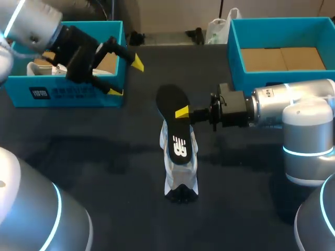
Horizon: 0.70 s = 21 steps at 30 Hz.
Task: Take the shoe out of the shoebox, open the shoe tongue, remove and reinsert the insole, then place the shoe into the shoebox
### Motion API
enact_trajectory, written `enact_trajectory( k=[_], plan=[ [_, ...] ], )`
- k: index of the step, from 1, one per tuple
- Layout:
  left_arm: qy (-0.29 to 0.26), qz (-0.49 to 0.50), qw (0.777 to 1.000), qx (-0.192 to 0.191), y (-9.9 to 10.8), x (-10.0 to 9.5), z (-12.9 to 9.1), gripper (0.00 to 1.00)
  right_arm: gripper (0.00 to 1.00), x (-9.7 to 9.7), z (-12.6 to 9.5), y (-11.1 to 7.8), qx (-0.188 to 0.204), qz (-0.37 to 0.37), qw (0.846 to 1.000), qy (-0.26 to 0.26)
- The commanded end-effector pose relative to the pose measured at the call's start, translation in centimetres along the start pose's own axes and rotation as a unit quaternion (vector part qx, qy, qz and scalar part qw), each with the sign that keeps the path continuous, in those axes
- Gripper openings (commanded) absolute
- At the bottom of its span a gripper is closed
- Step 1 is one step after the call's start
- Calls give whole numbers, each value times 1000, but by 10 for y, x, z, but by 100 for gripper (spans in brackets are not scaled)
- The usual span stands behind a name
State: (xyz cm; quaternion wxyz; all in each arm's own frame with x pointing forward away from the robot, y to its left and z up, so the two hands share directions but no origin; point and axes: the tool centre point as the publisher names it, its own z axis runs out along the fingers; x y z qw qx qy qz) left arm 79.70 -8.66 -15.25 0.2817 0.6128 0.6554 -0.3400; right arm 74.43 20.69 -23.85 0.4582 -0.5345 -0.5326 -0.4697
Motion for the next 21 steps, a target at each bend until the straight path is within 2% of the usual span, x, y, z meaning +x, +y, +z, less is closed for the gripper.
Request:
enact_trajectory(
  k=[1, 17, 21],
  plan=[
    [-206, -33, 975, 72, 5, 11, 0, 100, 0, 0, 2, -1, -2, 0, 1000, -1],
    [-206, -33, 975, 72, 5, 11, 0, 100, 0, 0, 2, -1, -2, 0, 1000, -1],
    [-233, -31, 970, 55, 10, 17, 5, 100, 0, 0, 2, -1, -2, 0, 1000, -1]
  ],
)
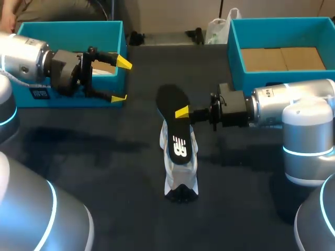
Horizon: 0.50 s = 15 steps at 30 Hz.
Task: Take the shoe out of the shoebox, open the shoe tongue, remove and reinsert the insole, then place the shoe into the shoebox
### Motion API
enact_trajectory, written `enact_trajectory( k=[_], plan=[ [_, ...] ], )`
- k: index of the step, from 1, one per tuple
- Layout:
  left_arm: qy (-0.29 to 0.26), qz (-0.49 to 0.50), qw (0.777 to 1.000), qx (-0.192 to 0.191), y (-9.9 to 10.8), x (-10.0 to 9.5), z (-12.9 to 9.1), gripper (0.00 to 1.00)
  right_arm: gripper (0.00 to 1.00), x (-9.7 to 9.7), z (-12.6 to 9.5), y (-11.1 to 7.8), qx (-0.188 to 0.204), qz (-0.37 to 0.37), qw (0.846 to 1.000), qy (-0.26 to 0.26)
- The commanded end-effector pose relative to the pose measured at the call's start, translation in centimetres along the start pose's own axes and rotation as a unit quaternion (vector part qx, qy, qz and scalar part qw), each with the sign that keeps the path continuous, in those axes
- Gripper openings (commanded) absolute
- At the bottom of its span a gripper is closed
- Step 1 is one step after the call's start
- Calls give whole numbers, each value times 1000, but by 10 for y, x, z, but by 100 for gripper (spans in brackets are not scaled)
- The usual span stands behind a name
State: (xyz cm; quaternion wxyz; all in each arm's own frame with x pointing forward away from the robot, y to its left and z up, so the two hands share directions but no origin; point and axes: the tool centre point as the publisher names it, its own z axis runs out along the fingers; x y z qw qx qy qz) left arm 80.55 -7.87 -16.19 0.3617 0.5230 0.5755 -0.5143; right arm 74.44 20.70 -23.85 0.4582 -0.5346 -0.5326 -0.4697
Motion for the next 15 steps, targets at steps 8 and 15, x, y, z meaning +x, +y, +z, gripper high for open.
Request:
enact_trajectory(
  k=[8, 15],
  plan=[
    [-65, 16, 997, -43, 2, 12, -4, 100, 0, 0, 2, -1, -2, 0, 1000, -1],
    [-65, 16, 997, -43, 2, 12, -4, 100, 0, 0, 2, -1, -2, 0, 1000, -1]
  ],
)
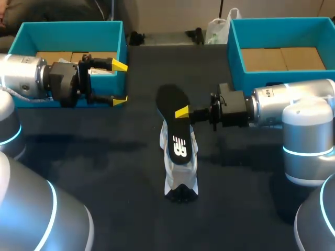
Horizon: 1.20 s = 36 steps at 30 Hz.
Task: Take the shoe out of the shoebox, open the shoe tongue, remove and reinsert the insole, then place the shoe into the shoebox
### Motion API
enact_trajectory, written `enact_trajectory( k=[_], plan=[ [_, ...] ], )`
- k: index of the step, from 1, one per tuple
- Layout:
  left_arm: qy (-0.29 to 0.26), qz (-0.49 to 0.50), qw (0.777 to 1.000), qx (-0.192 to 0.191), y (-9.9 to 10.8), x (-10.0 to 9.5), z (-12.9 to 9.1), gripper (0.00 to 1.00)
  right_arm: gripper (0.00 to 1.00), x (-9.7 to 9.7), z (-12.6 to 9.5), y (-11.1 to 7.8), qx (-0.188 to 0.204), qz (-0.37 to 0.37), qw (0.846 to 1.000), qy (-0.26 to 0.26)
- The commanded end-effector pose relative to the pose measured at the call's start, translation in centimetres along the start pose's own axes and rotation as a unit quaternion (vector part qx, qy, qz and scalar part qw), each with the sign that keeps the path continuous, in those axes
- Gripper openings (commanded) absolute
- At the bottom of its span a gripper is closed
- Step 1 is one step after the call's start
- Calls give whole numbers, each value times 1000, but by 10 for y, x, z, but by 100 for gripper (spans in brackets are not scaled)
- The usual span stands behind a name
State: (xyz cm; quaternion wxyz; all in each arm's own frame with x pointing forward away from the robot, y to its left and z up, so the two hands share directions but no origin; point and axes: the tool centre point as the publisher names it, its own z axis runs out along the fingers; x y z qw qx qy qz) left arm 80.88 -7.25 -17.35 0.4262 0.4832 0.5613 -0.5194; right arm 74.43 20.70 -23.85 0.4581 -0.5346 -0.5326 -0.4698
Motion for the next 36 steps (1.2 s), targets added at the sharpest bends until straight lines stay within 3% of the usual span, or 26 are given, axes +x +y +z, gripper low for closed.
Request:
enact_trajectory(
  k=[1, 4, 6, 10, 14, 25, 36],
  plan=[
    [1, 0, 1000, -5, -4, 0, 0, 100, 0, 0, 2, -1, -2, 0, 1000, -1],
    [-1, 10, 1000, -13, -4, 3, 0, 100, 0, 0, 2, -1, -2, 0, 1000, -1],
    [-16, 10, 998, -58, -2, 5, -1, 100, 0, 0, 2, -1, -2, 0, 1000, -1],
    [-26, 25, 993, -112, -3, 15, -4, 100, 0, 0, 2, -1, -2, 0, 1000, -1],
    [-22, 39, 989, -140, -12, 24, -2, 100, 0, 0, 2, -1, -2, 0, 1000, -1],
    [-23, 22, 993, -113, -12, 37, 19, 100, 0, 0, 2, -1, -2, 0, 1000, -1],
    [-39, 6, 994, -98, -10, 63, 62, 100, 0, 0, 2, -1, -2, 0, 1000, -1]
  ],
)
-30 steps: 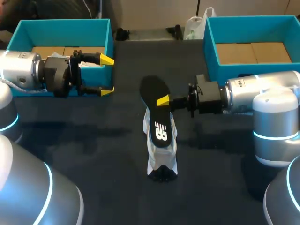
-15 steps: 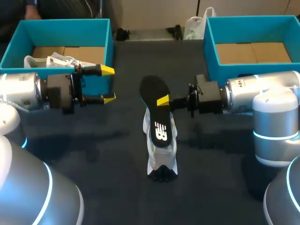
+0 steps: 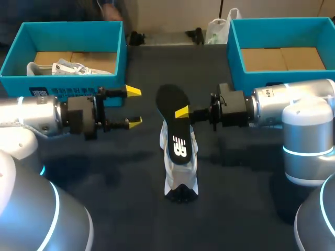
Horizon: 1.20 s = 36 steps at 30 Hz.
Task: Take the shoe out of the shoebox, open the shoe tongue, remove and reinsert the insole, then place the shoe into the shoebox
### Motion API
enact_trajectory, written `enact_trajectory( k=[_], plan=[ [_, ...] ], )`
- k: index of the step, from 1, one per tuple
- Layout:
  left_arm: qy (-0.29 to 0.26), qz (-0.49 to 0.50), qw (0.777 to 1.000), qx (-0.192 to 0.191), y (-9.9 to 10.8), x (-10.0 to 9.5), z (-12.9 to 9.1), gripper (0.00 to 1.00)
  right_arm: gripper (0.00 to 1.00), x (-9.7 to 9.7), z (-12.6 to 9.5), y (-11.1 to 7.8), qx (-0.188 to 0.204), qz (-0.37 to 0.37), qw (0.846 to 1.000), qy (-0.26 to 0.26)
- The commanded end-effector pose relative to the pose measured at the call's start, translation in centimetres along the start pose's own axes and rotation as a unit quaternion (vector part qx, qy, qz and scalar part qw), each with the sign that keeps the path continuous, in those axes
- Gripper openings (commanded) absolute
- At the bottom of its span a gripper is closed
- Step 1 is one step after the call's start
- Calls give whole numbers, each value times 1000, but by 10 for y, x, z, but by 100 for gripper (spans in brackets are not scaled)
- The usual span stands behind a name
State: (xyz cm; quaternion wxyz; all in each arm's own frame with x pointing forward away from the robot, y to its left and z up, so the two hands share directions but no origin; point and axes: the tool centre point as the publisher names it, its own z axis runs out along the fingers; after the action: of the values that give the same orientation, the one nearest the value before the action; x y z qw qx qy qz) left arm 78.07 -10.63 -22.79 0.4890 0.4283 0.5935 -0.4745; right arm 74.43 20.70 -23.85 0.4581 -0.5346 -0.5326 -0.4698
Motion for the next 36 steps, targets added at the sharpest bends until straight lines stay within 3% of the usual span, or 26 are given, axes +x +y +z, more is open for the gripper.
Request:
enact_trajectory(
  k=[1, 17, 20, 36],
  plan=[
    [-13, 4, 1000, -6, 3, 10, 26, 98, 0, 0, 2, -1, -2, 0, 1000, 0],
    [-29, 16, 999, -16, 0, 13, 61, 64, 0, 0, 2, -1, -2, 0, 1000, 0],
    [-32, 23, 999, -18, -1, 13, 67, 52, 0, 0, 2, -1, -2, 0, 1000, 0],
    [-53, 40, 998, -21, 1, 12, 86, 39, 0, 0, 2, -1, -2, 0, 1000, 0]
  ],
)
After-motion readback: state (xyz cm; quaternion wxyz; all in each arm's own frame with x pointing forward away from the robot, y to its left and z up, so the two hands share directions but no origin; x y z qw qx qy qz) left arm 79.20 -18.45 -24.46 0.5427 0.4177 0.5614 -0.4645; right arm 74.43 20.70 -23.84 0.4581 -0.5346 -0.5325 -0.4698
